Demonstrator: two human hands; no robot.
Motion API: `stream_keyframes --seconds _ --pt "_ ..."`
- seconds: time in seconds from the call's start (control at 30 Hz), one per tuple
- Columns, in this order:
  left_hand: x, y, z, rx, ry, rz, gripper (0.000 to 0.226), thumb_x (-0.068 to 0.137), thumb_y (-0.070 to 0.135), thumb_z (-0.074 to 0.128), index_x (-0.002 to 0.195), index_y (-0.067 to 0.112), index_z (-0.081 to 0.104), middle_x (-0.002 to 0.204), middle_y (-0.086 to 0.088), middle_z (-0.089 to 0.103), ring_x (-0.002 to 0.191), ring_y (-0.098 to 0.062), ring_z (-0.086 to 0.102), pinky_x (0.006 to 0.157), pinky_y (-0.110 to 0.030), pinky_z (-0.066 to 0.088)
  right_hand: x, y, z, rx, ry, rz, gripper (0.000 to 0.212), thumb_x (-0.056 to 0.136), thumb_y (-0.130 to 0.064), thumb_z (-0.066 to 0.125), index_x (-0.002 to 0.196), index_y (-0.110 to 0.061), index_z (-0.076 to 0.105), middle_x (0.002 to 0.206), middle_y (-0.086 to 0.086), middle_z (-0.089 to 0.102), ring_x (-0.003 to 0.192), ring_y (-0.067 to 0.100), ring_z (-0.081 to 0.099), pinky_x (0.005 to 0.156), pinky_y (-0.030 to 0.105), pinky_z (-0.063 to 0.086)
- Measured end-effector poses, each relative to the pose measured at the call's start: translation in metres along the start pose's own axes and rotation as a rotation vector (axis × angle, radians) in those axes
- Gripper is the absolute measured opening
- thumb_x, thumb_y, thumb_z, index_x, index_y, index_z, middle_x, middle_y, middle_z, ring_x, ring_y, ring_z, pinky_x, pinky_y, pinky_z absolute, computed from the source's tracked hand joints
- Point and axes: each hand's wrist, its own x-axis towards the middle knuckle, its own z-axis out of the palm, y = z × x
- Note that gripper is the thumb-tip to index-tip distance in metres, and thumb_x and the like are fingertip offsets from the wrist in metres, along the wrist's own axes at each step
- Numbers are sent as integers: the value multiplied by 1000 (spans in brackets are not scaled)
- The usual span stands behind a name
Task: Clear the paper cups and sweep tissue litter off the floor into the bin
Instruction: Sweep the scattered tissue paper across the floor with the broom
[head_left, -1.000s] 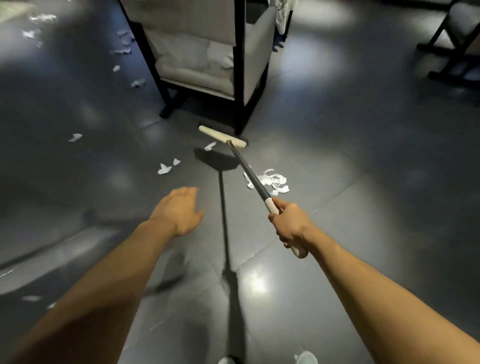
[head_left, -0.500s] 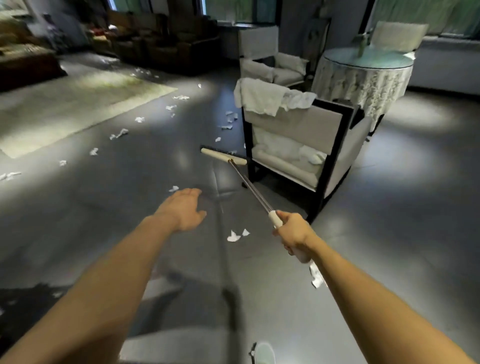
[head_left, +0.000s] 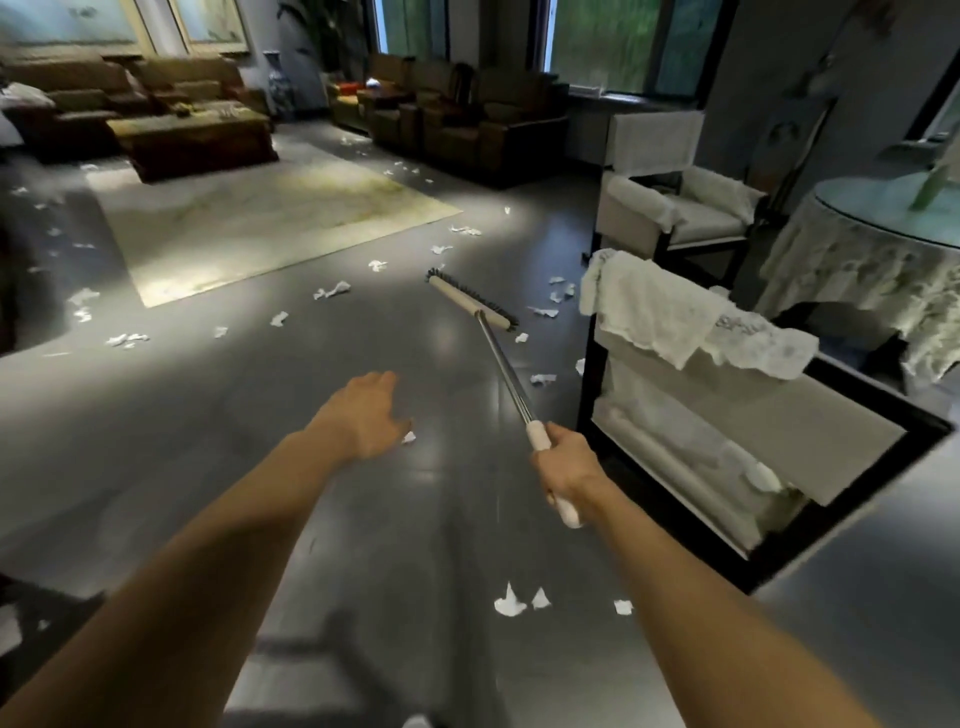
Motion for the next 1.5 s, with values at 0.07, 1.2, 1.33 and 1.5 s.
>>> stream_keyframes --seconds 0.07,1.2,1.33,1.5 --pt "50 -12 -5 15 -4 -14 58 89 33 58 137 8 37 139 -15 43 130 -31 38 108 -39 32 52 -17 9 4 -4 17 46 90 -2 38 134 -10 49 93 11 57 55 18 47 41 24 38" --pt "1082 2 -146 43 -64 277 61 93 32 55 145 13 30 149 -10 35 136 -26 32 109 -32 27 990 -317 -113 235 144 343 10 96 1 43 98 0 53 62 10 44 49 14 39 38 20 34" --pt "1207 -11 -157 47 -71 308 62 92 33 56 145 14 30 149 -9 35 136 -26 32 109 -34 28 1106 -347 -115 241 143 355 13 94 6 40 94 1 52 62 11 45 46 14 40 33 14 32" --pt "1366 -33 -190 79 -100 324 63 93 34 55 146 13 29 150 -8 34 134 -25 36 107 -33 31 1258 -402 -116 164 146 355 25 92 2 47 69 -4 52 61 12 50 50 17 45 41 23 39"
